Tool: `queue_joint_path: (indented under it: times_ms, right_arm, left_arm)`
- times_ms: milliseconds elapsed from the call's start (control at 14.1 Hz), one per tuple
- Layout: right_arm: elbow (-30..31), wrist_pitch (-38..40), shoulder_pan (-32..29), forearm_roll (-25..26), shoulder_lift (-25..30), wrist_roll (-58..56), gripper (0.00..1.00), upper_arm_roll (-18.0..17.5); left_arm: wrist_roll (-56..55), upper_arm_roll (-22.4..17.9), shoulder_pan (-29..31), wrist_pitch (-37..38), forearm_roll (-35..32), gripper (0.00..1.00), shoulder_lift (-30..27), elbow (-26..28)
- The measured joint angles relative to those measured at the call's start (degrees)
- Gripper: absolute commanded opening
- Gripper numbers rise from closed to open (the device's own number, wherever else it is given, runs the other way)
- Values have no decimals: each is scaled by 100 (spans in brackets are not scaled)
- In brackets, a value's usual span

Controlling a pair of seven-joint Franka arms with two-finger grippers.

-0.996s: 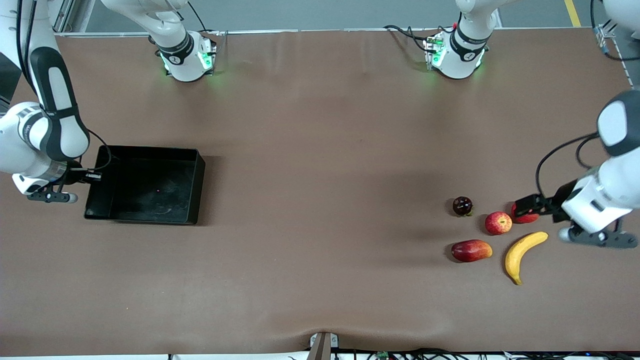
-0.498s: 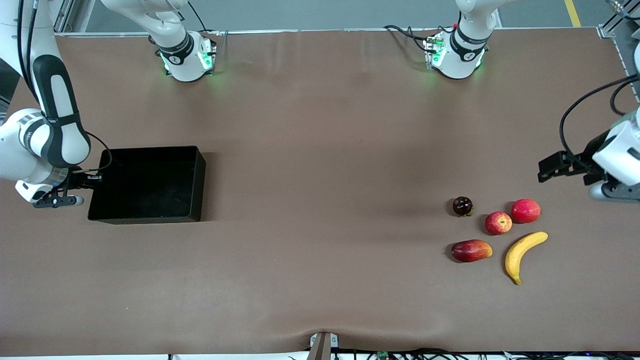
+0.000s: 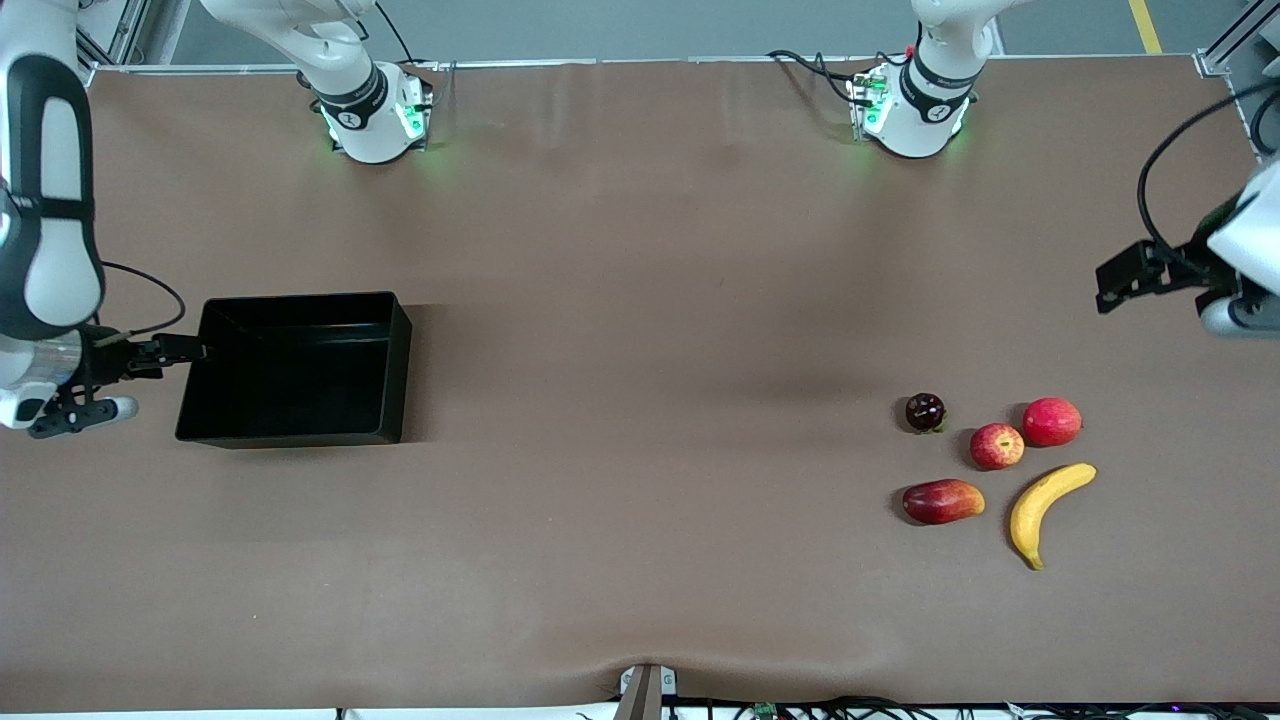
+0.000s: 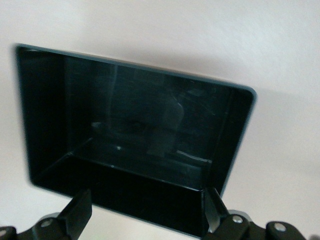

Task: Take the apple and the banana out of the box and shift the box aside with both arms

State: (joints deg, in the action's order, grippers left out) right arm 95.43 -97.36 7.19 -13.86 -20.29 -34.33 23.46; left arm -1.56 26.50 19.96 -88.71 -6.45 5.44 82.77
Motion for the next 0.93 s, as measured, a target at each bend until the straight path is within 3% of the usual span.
queue_joint_path:
  times_ms: [142,356,427,640,925]
  right_arm:
    - [-611,371,196,-3,92,7,100,-53]
    - [-1594,1010,139,0,111,42,100,-551]
    - [-1841,1085,71,2,114,42,100,-754]
    - [-2412,1134,13,2,170,78,100,-1031]
    - [-2638,1157,-56,8,367,54,100,-1311]
  left_arm:
    - [1,-273,-220,12,151,100,-329,284]
    - [41,-1493,-1334,13,217,100,-781,789]
    - [40,-1700,-1561,13,224,100,-894,901]
    - [-172,-1850,-1878,13,275,100,-1157,1136]
    - [-277,-1916,-1976,53,322,100,-1351,1228]
